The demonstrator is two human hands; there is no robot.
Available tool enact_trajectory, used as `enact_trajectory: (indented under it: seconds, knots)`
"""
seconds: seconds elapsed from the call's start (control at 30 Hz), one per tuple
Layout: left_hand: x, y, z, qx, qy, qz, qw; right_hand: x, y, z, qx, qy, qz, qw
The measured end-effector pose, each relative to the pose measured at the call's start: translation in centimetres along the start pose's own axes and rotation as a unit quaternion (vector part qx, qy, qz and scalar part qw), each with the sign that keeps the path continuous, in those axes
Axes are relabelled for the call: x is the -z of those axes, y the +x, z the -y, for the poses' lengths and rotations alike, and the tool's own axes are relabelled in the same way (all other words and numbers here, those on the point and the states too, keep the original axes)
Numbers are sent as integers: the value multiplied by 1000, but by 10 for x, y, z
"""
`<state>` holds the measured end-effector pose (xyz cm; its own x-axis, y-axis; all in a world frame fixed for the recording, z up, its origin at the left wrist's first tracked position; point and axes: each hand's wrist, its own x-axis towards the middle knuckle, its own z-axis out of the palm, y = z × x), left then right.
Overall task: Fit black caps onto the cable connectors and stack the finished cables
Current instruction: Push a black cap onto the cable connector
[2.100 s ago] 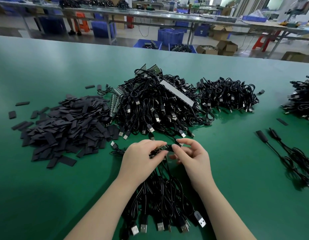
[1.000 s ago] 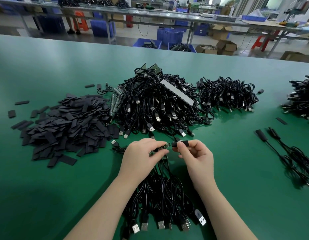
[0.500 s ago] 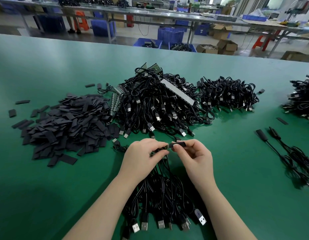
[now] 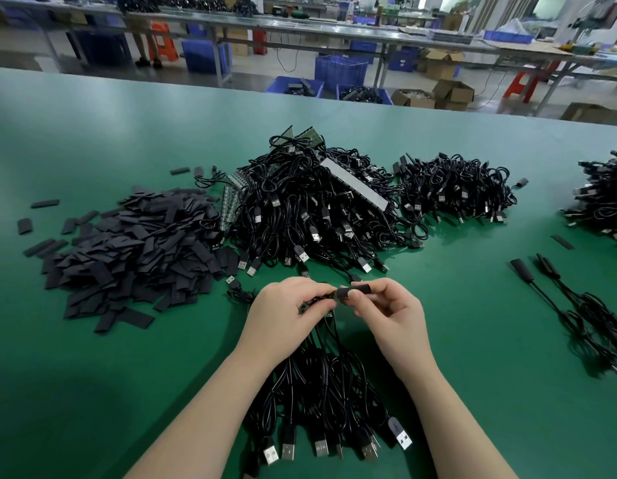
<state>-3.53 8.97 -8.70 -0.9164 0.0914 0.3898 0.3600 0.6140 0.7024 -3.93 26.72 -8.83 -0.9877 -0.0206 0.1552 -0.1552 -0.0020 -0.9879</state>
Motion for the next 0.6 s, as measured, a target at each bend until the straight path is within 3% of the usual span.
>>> enact_trajectory:
  seconds: [0.27,0.47,0.6]
  knots:
    - [0,0,2,-15,0,20,1000,0,0,0,12,-16,18,1000]
    - [1,-1,1,65,-26,6,998,-3,-2,3,19,-21,35,999]
    - [3,-1,-2,46,-21,2,999,-5,-2,3,15,-34,40,999]
